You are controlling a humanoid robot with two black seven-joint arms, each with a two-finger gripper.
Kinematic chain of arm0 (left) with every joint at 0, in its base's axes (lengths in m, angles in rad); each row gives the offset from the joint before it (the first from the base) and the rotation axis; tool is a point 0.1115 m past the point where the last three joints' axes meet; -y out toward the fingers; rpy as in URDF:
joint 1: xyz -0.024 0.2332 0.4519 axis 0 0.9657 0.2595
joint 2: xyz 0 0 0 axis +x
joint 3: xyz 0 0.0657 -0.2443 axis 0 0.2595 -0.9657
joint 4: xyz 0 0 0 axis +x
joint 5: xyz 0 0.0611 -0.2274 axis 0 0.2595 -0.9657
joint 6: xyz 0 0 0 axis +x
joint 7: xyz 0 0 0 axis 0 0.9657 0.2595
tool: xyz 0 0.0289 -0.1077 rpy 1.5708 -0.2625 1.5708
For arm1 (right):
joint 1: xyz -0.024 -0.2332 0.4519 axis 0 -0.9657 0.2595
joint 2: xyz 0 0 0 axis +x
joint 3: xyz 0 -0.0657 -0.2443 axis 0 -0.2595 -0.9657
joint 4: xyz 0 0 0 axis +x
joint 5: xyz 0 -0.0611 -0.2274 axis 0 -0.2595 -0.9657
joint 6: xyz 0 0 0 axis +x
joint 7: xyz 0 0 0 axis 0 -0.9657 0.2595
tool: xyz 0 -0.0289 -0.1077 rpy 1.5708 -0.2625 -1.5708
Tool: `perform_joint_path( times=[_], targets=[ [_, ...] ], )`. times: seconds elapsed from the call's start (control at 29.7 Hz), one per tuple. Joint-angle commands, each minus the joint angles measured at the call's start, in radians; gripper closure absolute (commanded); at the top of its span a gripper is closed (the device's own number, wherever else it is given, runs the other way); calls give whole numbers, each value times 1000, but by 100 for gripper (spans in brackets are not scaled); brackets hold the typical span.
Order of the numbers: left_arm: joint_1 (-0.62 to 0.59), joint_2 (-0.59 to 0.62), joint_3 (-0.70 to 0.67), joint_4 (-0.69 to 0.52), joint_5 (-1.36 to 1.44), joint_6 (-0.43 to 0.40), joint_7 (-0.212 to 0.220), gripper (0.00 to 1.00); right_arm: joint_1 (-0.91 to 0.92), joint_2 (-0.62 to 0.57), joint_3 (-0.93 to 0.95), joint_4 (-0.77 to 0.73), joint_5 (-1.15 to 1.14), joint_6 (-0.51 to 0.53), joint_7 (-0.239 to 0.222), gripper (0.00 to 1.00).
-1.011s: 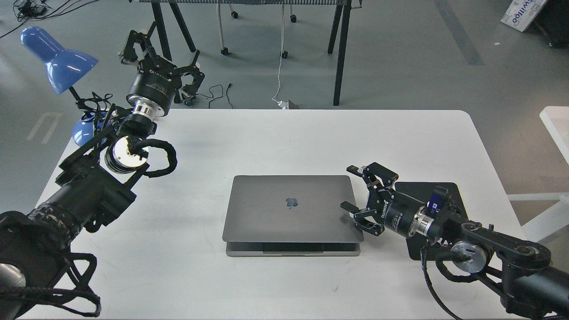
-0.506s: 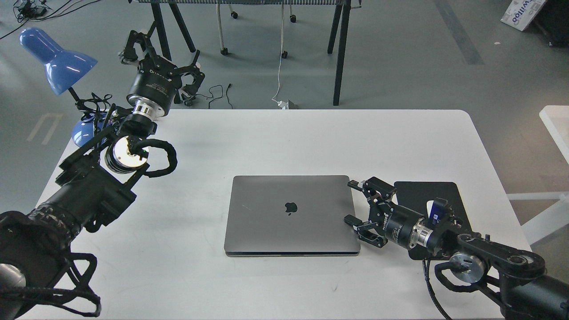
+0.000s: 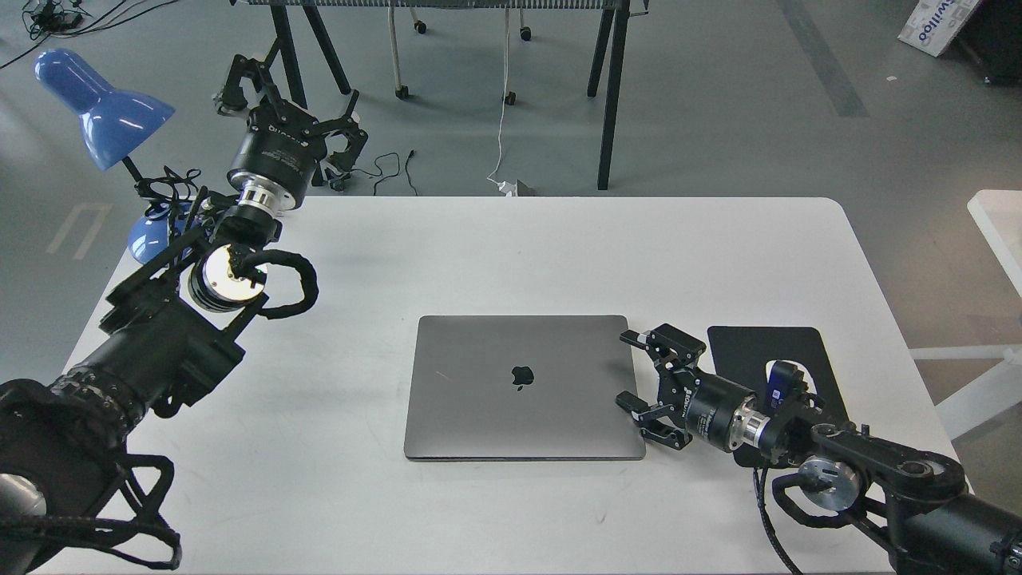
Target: Close notebook with right arm
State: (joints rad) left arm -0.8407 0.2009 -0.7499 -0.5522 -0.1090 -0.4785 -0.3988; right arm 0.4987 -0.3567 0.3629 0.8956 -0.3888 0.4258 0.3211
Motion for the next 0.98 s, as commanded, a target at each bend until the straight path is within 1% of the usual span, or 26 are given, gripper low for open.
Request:
perform_joint_path(
  times=[0.0,0.2,0.3,0.37,0.44,0.47,0.61,0.67,0.74,0.94],
  targets=[
    [0,0,0,0,0,0,0,0,4,-10,112,8,4,7,4,0],
    [0,0,0,0,0,0,0,0,3,-2,469,3,15,24,0,0],
    [0,0,0,0,0,0,0,0,11,11,643,-4,19,16,-23,0],
    [0,0,0,0,0,0,0,0,38,25,700,-12,47,14,-54,0],
    [0,0,0,0,0,0,0,0,78,28,714,-49,102,11,-85,0],
    [0,0,0,0,0,0,0,0,98,28,717,-76,138,11,-91,0],
    [0,0,0,0,-1,0,0,0,185,41,717,-204,258,10,-85,0],
    [0,-1,0,0,-1,0,0,0,213,79,722,-247,280,10,-80,0],
    [0,0,0,0,-1,0,0,0,230,100,722,-253,280,10,-80,0],
    [0,0,0,0,-1,0,0,0,251,101,722,-253,280,-1,-80,0]
  ],
)
